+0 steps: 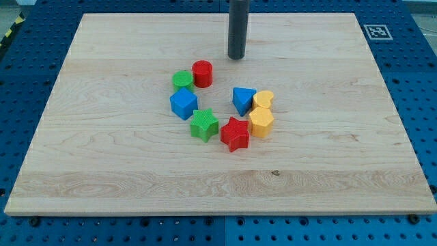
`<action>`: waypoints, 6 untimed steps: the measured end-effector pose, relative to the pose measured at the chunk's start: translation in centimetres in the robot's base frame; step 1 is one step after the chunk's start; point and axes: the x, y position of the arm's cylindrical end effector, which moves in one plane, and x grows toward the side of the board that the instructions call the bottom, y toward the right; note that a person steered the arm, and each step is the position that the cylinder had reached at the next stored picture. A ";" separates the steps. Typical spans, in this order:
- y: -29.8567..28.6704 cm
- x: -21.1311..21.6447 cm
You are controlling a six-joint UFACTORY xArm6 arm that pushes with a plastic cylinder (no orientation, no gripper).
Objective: Keep your hand to the left of the green circle
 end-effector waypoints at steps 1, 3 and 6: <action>-3.1 -0.2; -16.8 4.1; -16.5 11.8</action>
